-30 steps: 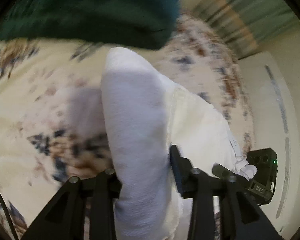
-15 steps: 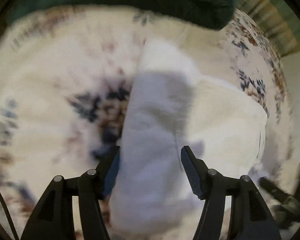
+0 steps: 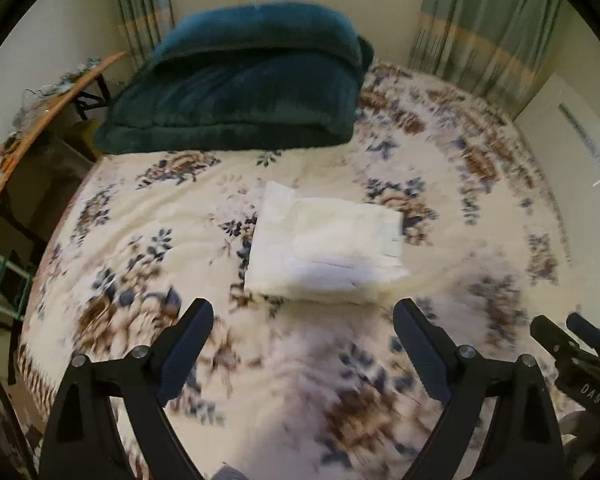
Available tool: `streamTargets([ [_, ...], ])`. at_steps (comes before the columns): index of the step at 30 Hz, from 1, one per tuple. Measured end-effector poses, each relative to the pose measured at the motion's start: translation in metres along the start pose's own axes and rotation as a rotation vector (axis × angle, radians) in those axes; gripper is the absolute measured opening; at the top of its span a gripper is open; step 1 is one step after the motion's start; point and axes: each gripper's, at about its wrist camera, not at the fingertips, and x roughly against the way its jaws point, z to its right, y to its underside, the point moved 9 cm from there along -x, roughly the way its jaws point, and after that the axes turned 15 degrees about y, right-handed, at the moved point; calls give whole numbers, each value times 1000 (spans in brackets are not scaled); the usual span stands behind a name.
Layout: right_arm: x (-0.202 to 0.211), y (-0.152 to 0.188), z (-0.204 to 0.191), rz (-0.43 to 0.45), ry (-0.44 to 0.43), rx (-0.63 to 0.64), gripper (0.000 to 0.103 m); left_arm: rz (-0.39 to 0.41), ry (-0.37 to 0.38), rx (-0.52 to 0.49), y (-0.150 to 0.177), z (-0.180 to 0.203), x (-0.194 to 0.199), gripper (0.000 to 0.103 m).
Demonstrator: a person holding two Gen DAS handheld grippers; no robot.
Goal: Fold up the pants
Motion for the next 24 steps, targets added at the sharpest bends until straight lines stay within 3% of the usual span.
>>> streamTargets([
  [5, 117, 5, 32, 118, 16, 84, 94, 62, -81, -47, 22, 43, 105, 92],
  [10, 221, 27, 60, 184, -8, 158, 94, 112, -72, -43, 44, 75, 177, 92],
  [17, 322, 56, 92, 240, -76, 171, 97, 180, -73, -34, 74, 118, 258, 92],
  [24, 403, 66, 134, 325, -102, 149, 98, 264, -92, -34, 87, 149, 312, 92],
])
